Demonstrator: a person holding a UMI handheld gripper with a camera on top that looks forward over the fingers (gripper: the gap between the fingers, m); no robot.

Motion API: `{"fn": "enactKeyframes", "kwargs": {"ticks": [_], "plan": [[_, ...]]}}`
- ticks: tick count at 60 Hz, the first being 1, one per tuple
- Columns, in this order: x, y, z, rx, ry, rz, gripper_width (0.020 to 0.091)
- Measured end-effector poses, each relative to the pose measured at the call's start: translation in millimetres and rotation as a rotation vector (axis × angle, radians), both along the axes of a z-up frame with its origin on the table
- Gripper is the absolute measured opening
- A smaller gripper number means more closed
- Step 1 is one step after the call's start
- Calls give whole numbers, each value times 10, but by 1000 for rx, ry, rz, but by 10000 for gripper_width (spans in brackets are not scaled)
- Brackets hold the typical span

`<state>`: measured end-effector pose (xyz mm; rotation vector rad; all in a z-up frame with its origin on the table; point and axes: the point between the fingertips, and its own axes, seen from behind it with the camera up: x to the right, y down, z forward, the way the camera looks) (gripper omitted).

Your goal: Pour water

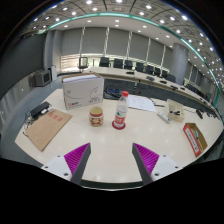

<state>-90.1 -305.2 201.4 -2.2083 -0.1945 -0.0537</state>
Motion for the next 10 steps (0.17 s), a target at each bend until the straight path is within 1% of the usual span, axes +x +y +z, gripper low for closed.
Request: {"fn": "enactKeyframes", "kwargs": {"ticks": [10], "plan": [[-70, -164, 14, -10, 18, 4, 859]]}}
